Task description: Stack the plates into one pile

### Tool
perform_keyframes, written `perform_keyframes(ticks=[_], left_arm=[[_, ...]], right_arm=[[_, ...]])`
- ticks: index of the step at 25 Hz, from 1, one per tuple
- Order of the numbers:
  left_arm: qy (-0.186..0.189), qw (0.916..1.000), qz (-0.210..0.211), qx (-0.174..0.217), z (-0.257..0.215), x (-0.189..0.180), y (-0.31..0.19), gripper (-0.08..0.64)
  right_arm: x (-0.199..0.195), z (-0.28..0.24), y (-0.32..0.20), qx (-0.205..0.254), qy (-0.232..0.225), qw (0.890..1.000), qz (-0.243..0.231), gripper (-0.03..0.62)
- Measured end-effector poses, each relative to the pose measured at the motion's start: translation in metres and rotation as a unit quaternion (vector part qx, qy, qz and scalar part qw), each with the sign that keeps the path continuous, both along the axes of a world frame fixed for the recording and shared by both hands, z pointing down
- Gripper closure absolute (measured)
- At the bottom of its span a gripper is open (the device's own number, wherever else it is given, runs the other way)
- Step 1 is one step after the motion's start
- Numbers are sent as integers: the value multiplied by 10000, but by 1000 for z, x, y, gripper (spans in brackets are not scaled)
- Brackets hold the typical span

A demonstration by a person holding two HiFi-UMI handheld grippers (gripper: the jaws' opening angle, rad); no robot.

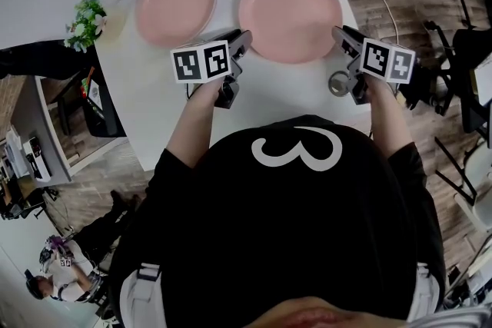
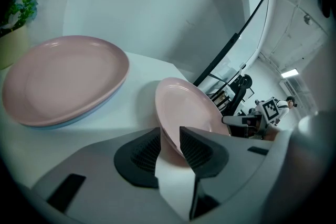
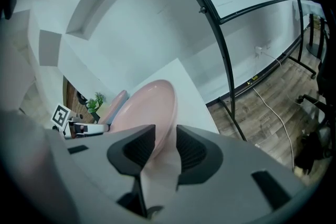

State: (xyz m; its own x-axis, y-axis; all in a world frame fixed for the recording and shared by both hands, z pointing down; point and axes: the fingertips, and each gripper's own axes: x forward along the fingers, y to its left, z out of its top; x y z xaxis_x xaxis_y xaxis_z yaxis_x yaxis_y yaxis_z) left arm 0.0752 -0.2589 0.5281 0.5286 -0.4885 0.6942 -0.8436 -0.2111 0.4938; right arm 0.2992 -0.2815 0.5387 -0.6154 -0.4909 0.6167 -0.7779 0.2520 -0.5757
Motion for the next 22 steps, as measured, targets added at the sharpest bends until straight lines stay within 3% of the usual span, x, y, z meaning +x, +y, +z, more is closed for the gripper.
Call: perform_keyframes(ticks=[8,14,22], left_arm=[[-46,9998,-166,-134,9,3,1,463],[-241,9993,-181,-235,9,1,3,469],[-224,9992,-203,-252,10,2,7,471]], right_arm=[[-3,2,2,-20,-105,9999,-68,488],[-5,1,1,33,15,9999,-96,494],[-4,1,1,98,185,9996,-204,495]])
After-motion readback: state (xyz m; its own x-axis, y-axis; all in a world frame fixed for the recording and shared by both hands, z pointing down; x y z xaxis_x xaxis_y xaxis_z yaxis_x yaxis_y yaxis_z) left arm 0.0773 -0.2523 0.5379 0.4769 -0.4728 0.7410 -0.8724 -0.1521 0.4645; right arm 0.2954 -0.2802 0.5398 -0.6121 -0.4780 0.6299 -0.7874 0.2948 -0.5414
